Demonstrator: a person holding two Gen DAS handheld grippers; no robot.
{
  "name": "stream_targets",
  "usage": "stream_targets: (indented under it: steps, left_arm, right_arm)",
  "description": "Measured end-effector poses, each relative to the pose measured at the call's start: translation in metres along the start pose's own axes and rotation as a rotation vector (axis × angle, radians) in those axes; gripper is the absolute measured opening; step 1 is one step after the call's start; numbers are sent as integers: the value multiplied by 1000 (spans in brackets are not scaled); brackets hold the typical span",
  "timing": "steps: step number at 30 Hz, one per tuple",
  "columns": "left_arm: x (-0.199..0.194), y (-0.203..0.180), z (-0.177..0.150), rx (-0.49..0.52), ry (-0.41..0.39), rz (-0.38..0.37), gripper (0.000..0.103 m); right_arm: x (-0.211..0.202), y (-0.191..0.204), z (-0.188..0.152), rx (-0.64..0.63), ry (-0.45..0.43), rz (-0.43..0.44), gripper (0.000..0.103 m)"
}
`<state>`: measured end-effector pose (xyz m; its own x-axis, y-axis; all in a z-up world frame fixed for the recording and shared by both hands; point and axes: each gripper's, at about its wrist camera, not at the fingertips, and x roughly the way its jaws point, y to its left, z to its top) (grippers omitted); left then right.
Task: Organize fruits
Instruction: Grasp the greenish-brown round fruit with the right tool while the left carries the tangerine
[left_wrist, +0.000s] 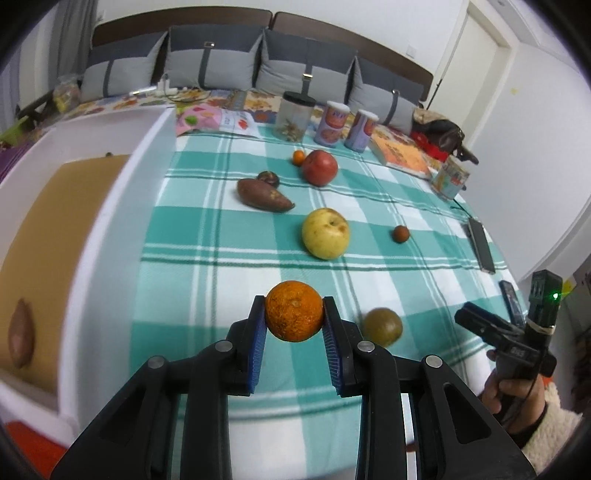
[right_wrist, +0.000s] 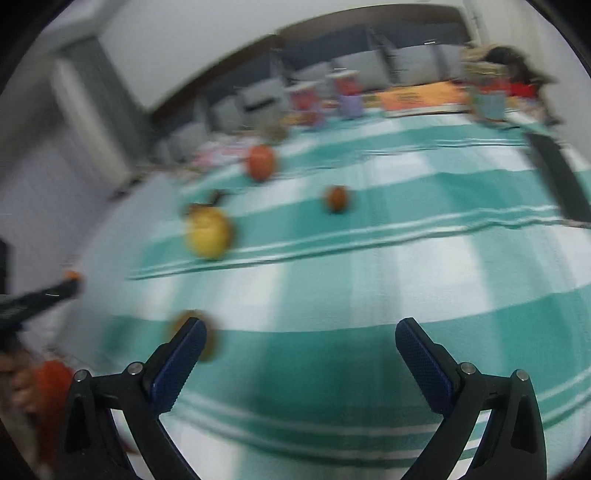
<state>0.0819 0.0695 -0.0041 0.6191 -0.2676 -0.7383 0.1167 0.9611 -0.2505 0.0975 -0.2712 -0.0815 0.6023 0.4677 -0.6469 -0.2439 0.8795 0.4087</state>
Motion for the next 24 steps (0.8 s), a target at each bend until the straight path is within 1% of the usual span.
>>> stream_targets:
  steps: [1,3,5,6,7,8,9,10,11,12,16,19,22,24]
  left_arm:
    - [-7,3,-3,-6,-3,5,29]
    - [-16,7,-7,-11,-9,16,29]
    - [-22,10,-10,-10,-15,25,29]
    - [-25,11,-11,-7,-19,32,29]
    - [-29,12,-12,1,-25,45,29]
    - [-32,14,-11,2,-28,48,29]
    - [-36,16,-11,-1,-31,50,29]
    - [-40,18,-11,-6,-35,50,29]
    - [-45,22,-9,-15,-41,50,29]
    - [-48,25,-9,-19,-43,50,29]
    - [-72,52,-2,-71,-65,53,29]
    - [-94,81,8,-122,-93,68,29]
    - [-119,118,20,-189,-132,96,29]
    - [-129,139,26,-218,-142,119,29]
  right_arm:
    - [4,14,-1,-41,15,24,102]
    - [21,38,-2,-115,64,39,102]
    - [40,58,-2,-175,109,19,102]
    - [56,71,-2,-208,151,-6,102]
    - [64,75,-5,-217,175,-21,101]
    - [79,81,-4,-215,214,-37,96]
    - [85,82,-5,-208,230,-41,88]
    - [92,84,-5,-194,247,-46,82]
    - [98,82,-5,-182,261,-50,64]
    - [102,82,-5,-174,273,-67,49]
    - [92,80,-3,-163,259,-51,49]
    - [77,95,12,-143,240,16,48]
    - [64,137,34,-181,227,116,49]
    - [63,180,48,-231,235,197,49]
